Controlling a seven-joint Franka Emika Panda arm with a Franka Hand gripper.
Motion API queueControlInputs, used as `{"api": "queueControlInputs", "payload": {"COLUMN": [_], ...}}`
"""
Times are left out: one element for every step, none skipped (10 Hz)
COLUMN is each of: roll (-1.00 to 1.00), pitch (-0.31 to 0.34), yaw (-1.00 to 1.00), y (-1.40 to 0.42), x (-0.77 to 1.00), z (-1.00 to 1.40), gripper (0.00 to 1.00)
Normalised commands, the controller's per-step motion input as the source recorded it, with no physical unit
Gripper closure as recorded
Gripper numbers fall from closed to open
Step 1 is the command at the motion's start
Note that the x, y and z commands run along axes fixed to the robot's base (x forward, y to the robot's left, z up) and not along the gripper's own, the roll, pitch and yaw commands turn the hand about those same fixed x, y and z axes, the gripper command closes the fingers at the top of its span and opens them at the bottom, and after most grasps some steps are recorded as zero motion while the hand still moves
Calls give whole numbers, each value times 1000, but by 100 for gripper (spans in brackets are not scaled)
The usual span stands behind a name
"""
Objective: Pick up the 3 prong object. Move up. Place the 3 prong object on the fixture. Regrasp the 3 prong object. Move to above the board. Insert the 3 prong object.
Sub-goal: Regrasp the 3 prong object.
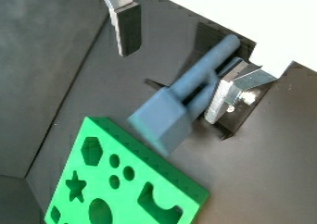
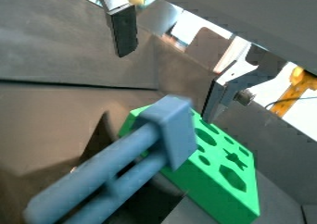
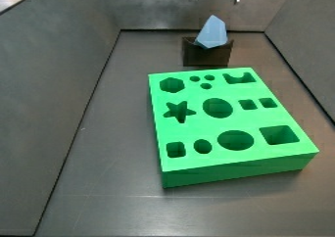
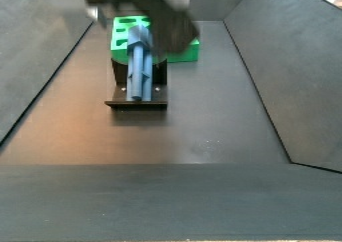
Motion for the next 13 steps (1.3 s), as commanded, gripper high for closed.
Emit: {"api": "queueControlInputs", "payload": {"roll": [1000,1000,1000,1000,1000,1000,1000,1000,1000,1000,1000,1000,1000], "pitch": [52,51,49,48,43,41,39,37,34,32,32,35,42], "yaw": [23,22,22,22,22,23,23,24,25,25,27,29,31], "y": [-1000,-1000,-1000,-888,-610,-340,-124,-42,-41,-41,-29,-20,-18], "x": [-49,-49,-51,-46,-34,-17,-20,-21,-10,2,7,7,7], "z": [851,814,691,543,225,90,72,50,30,20,16,16,12], "gripper": [0,0,0,0,0,0,0,0,0,0,0,0,0]}}
